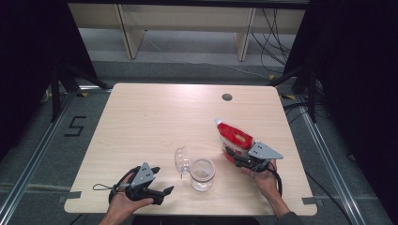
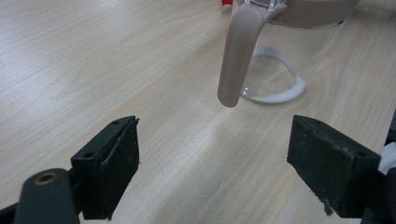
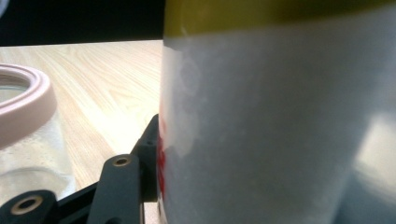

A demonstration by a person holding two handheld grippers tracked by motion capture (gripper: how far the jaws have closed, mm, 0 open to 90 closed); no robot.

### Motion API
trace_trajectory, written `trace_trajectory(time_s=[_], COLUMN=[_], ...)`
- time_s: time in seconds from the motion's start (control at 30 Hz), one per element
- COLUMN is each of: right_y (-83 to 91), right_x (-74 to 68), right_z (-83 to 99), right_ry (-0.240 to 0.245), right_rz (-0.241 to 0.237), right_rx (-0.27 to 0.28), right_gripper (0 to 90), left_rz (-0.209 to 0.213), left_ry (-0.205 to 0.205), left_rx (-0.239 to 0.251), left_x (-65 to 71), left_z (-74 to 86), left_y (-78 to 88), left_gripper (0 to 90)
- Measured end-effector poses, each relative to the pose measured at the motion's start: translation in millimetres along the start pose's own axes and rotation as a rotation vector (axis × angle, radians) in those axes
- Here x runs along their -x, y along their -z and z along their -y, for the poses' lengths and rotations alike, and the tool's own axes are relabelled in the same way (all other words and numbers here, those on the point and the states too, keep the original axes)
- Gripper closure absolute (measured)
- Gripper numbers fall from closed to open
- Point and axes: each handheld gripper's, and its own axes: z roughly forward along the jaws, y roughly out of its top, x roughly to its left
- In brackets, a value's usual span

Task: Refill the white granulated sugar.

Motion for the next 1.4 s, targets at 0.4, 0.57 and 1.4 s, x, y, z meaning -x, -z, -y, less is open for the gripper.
trace_trajectory(time_s=[0.4, 0.57, 1.4], right_y=[20.9, 27.1, 64.0], right_x=[-14.3, -21.8, -56.9], right_z=[-26.4, -30.8, -46.9], right_ry=[0.218, 0.273, 0.685], right_rz=[0.022, 0.004, 0.082], right_rx=[0.000, -0.027, -0.151], right_gripper=[48.6, 48.7, 49.1], left_rz=[-0.007, 0.002, -0.025], left_ry=[0.004, 0.010, 0.017], left_rx=[-0.002, -0.001, 0.012], left_x=[-1.2, -1.6, -2.1], left_z=[0.3, 0.2, 0.5], left_y=[0.7, 0.6, 0.7], left_gripper=[16.4, 16.4, 16.4])
